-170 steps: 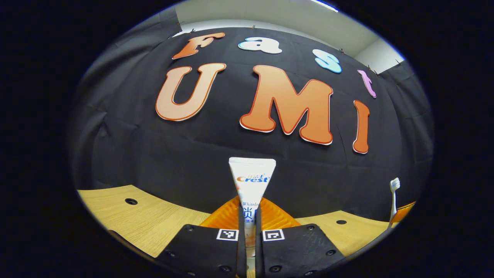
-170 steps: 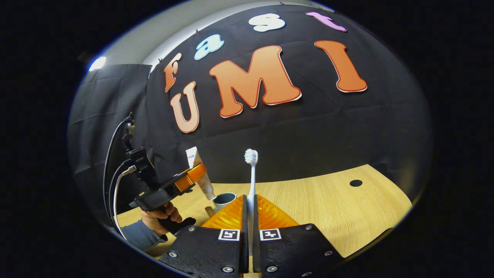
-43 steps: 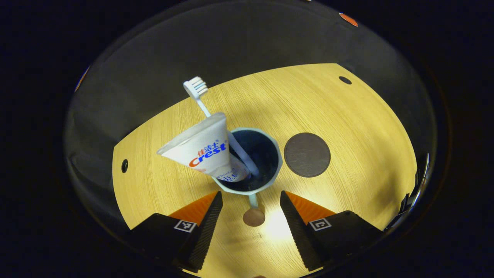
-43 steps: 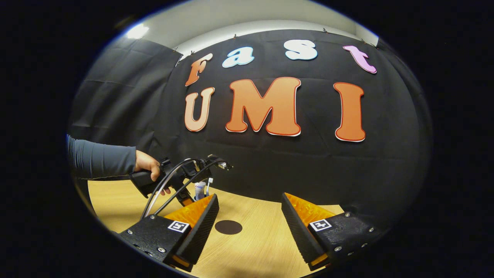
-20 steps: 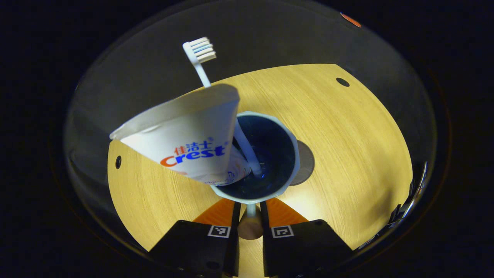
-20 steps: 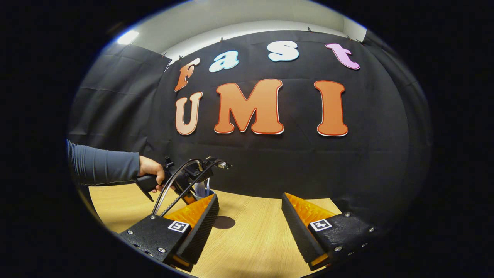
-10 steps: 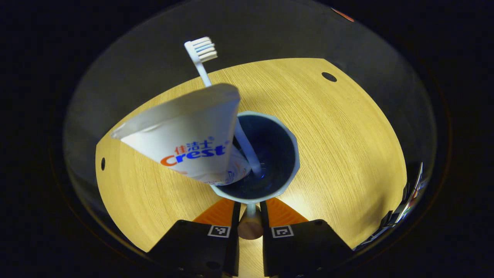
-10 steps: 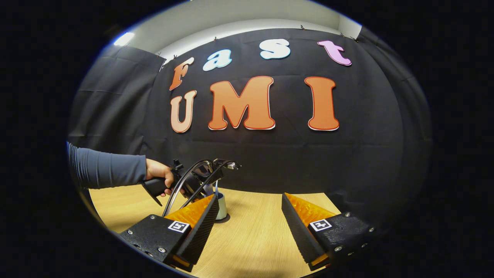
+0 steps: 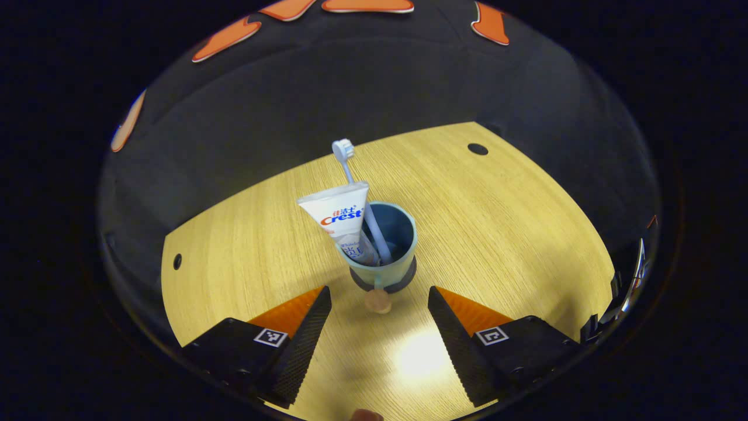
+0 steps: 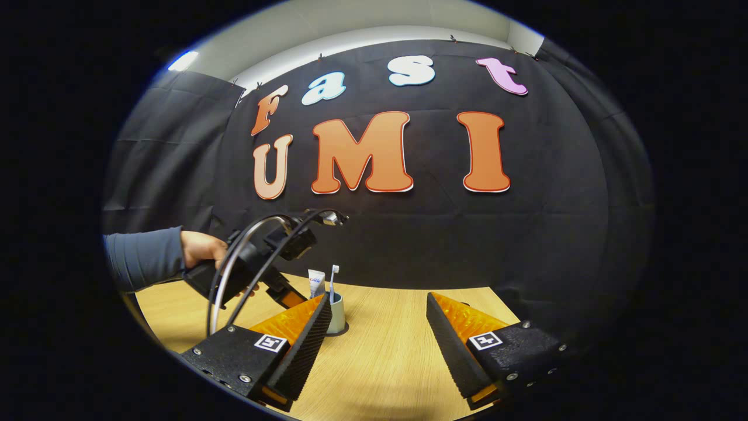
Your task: Put the toothbrush and toothpaste on the desktop into the cup, then pick up the cup and place it on the coaster on the desktop.
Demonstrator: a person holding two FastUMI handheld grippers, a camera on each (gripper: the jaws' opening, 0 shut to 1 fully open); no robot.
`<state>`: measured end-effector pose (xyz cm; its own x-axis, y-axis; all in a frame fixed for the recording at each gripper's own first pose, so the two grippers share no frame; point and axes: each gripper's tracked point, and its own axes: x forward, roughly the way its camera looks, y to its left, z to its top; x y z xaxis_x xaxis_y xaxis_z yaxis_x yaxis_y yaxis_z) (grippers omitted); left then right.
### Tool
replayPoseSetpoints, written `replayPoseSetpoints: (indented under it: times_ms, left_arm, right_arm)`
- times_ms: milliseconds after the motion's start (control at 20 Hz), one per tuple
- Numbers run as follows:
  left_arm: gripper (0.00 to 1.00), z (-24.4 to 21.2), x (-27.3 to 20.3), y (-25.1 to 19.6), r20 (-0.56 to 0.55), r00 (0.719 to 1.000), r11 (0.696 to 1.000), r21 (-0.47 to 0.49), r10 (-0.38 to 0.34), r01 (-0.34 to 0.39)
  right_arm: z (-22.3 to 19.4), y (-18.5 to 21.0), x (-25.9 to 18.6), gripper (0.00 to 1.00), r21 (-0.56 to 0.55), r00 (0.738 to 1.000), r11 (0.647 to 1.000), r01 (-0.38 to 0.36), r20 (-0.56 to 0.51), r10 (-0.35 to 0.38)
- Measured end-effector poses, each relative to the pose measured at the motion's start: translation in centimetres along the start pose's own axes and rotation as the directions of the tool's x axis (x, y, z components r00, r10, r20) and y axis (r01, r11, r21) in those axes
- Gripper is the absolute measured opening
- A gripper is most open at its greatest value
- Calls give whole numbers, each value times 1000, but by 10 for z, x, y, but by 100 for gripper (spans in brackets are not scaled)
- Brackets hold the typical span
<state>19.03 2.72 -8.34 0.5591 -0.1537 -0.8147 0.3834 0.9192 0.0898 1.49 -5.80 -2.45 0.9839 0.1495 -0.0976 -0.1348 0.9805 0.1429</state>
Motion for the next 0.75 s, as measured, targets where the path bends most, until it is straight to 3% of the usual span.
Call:
replayPoseSetpoints:
  times_ms: [150, 350, 400, 450, 500, 650, 750]
  left_arm:
    - [100, 6, -53, 8, 162, 985, 998, -23, 60, -57]
    - [100, -2, -124, 20, 369, 917, 989, -78, 148, -129]
    - [100, -5, -139, 23, 419, 891, 984, -93, 177, -152]
    - [92, -7, -155, 26, 473, 857, 978, -107, 207, -178]
    - [100, -9, -166, 26, 517, 826, 974, -122, 225, -189]
    - [99, -27, -193, 34, 605, 749, 962, -179, 272, -205]
    - [100, -30, -222, 44, 677, 667, 951, -218, 309, -219]
  right_arm:
    - [8, 9, 3, 98, -16, 1000, 1000, 18, 24, -17]
    - [19, 26, 3, 98, -20, 998, 999, 26, 54, -25]
    - [20, 32, 4, 98, -21, 998, 1000, 19, 59, -17]
    - [19, 39, 4, 98, -32, 998, 999, 9, 62, -7]
    - [17, 42, 1, 100, -43, 998, 999, 8, 63, -5]
    - [18, 53, -2, 98, -45, 996, 999, 8, 89, -4]
    - [16, 63, -5, 98, -52, 995, 999, -2, 99, 7]
